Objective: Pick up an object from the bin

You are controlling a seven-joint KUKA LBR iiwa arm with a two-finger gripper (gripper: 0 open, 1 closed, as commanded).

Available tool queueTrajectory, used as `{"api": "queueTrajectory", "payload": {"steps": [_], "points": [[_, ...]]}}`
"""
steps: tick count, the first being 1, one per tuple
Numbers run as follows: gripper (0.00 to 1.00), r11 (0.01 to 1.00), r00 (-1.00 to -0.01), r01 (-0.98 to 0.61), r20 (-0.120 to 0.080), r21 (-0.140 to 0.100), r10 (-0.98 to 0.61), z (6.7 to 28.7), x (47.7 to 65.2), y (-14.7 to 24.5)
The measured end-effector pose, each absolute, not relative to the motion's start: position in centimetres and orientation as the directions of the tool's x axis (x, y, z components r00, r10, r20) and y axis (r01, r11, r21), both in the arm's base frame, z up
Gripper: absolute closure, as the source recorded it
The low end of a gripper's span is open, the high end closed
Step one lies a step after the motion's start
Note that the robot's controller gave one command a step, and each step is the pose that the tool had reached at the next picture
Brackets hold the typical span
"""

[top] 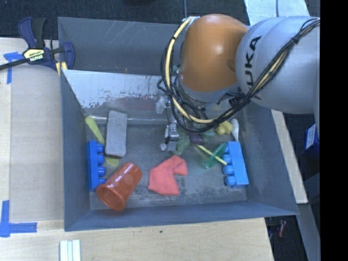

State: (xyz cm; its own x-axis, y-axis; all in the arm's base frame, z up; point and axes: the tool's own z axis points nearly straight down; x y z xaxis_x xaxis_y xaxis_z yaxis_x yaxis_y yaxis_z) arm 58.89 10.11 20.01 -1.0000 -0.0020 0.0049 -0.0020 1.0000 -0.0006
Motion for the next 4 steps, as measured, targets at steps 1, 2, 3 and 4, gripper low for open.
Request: {"api": "queueTrajectory", "payload": {"steps": [1, 2, 3, 4], "points": [[0.0, 1.0, -1.0, 0.0, -0.004, 0.001, 0.0, 20.5, 59.0, 10.1], [0.0, 0.997, -0.997, -0.078, -0.006, 0.0, -0.078, 17.1, 55.8, 8.9], [0.0, 0.968, -0.967, -0.253, -0.015, -0.001, -0.253, 10.2, 54.2, 5.0], [0.0, 0.944, -0.944, -0.33, -0.011, -0.001, -0.33, 7.6, 51.1, 5.7]]}}
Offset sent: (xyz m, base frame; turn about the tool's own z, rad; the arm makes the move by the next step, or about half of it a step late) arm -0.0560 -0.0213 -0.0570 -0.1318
